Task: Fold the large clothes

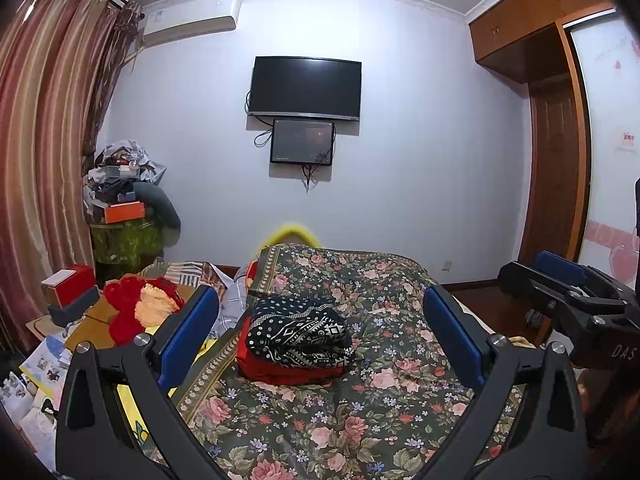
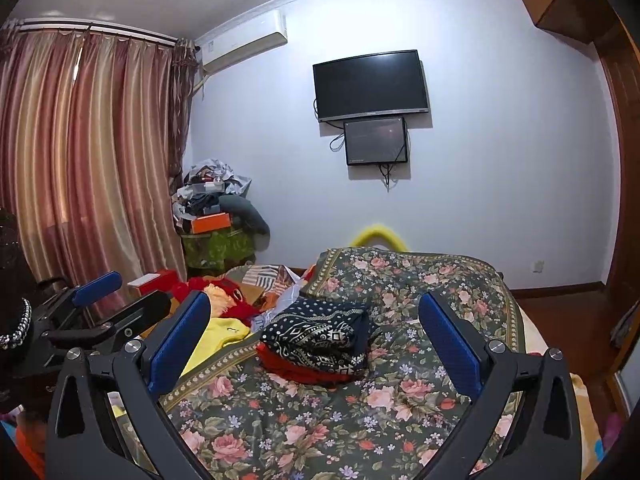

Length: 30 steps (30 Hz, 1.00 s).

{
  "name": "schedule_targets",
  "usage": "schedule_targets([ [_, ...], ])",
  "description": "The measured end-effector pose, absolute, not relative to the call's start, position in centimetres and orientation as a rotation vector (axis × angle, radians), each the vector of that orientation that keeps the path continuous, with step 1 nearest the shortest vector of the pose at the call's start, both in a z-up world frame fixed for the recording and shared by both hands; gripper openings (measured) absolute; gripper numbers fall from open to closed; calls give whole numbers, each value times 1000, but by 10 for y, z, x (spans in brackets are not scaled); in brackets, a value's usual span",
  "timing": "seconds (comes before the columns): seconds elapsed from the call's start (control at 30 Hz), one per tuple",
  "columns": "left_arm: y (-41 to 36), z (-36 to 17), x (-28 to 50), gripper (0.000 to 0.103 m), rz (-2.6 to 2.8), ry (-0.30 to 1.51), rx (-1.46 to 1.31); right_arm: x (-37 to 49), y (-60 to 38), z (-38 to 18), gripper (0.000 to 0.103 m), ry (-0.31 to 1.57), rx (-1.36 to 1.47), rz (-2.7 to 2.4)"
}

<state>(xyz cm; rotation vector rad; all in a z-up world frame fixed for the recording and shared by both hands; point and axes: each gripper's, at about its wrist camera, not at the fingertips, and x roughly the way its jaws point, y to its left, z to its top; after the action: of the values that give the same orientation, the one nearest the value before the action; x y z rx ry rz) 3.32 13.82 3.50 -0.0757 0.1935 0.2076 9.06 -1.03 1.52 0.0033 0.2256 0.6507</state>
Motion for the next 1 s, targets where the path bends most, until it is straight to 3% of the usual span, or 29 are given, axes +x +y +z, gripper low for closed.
schedule_targets([
  [1.0, 141, 33, 42, 103, 140, 242, -112, 93, -14, 18, 103, 228, 13, 646],
])
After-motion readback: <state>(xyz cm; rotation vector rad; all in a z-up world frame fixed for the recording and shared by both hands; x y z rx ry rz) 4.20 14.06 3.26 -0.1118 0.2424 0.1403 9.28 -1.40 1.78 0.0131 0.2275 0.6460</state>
